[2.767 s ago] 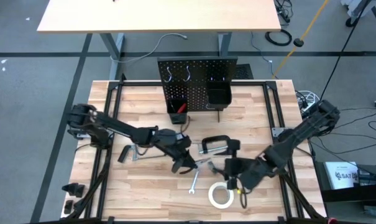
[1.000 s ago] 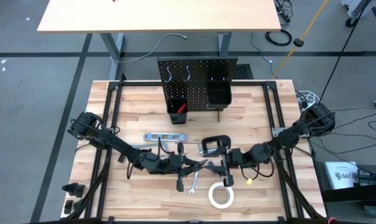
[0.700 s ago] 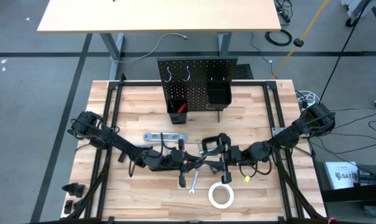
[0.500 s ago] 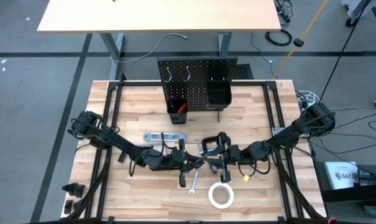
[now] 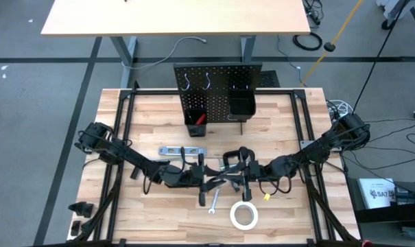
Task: Hang tools onto peg board
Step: Put the long nose pliers into the bottom black bin on the pegboard
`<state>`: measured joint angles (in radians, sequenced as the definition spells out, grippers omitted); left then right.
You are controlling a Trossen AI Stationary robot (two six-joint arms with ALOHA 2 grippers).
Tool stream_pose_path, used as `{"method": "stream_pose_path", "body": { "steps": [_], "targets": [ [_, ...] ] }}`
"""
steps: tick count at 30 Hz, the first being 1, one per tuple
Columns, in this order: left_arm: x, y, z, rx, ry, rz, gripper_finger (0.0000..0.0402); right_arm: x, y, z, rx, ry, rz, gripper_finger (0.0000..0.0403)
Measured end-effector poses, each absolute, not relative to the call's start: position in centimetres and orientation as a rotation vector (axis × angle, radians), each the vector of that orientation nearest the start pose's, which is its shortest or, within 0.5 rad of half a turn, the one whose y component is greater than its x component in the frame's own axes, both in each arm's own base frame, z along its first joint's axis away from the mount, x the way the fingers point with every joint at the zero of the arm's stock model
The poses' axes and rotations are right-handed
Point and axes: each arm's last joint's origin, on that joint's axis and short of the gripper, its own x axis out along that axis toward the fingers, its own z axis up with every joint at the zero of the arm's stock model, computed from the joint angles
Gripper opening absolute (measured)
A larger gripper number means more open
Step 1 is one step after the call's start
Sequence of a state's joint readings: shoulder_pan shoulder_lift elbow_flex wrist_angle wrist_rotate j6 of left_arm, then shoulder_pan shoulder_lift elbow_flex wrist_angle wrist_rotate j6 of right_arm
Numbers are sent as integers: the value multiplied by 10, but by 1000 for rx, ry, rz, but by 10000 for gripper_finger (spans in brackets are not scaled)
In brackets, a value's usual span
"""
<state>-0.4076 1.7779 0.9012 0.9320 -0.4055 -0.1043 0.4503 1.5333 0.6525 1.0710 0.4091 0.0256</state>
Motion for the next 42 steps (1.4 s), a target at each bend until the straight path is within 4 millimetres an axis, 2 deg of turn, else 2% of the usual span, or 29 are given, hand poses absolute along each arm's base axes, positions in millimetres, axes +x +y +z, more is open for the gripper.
{"method": "stream_pose_path", "body": {
  "steps": [14, 23, 34, 37, 42],
  "targets": [
    [350, -126, 199, -244, 144, -109, 124, 287, 114, 222, 167, -30, 85, 24],
    [350, -126, 198, -242, 151, -113, 124, 296, 116, 224, 143, 84, 95, 24],
    [350, -126, 197, -236, 164, -106, 124, 296, 115, 223, 135, 101, 81, 24],
    [349, -127, 197, -234, 163, -98, 111, 296, 115, 223, 136, 101, 81, 24],
    [346, -125, 200, -224, 159, -77, 63, 296, 116, 224, 134, 96, 80, 24]
  ]
}}
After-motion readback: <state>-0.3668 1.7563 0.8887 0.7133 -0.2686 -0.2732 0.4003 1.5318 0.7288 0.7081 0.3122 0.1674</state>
